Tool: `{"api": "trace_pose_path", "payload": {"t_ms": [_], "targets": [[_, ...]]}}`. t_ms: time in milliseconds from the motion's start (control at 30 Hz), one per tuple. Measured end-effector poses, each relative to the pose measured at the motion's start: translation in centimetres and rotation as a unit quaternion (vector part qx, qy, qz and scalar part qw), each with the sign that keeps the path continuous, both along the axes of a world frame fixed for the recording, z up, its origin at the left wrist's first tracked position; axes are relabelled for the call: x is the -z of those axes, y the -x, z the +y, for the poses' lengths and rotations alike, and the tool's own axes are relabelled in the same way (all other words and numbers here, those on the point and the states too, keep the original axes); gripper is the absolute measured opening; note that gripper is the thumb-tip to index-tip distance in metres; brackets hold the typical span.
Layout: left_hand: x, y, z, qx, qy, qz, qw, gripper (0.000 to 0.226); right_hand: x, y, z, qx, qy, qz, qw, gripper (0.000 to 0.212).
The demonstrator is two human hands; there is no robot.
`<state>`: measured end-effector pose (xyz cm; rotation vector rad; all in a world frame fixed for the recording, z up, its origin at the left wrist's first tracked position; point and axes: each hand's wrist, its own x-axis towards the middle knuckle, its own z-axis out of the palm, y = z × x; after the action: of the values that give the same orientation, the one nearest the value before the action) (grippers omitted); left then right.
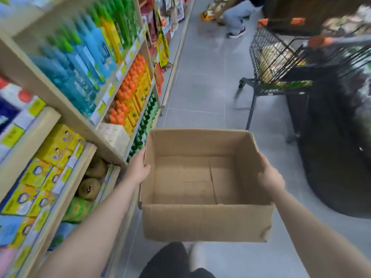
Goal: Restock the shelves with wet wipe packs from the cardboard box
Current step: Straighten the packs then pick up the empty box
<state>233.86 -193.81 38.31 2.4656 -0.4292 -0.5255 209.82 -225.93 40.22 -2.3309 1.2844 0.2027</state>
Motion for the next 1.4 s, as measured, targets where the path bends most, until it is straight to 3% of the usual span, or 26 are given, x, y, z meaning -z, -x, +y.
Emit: {"api": "trace_pose_path", "payload": {"t_ms": [300,600,767,1133,1300,1400], "targets": [[2.5,-18.4,-9.6,0.009,-0.005,-0.051,0.999,0.073,3.6,-18.3,-10.3,-0.01,-0.043,-0.031,0.999,0.075],[9.8,-38.1,-20.8,0.044,-0.065,-0.01,0.997,0.077,9.6,-36.1,-20.1,0.03,-0.069,0.032,0.997,0.079],[20.5,-44.6,-25.5,0.028,-0.081,0.021,0.996,0.078,19.2,-43.1,-25.0,0.039,-0.075,0.048,0.995,0.081],[51.7,-50.6,-28.1,0.036,-0.06,0.017,0.997,0.079,52.4,-49.4,-27.4,0.042,-0.102,0.04,0.993,0.082],[54.6,-49.5,-27.7,0.001,-0.107,0.066,0.992,0.082,57.7,-48.9,-26.4,0.026,-0.144,0.006,0.989,0.085],[52.4,-49.2,-27.2,0.014,-0.163,0.09,0.983,0.075,55.5,-49.2,-27.0,-0.018,-0.152,0.077,0.985,0.079]]}}
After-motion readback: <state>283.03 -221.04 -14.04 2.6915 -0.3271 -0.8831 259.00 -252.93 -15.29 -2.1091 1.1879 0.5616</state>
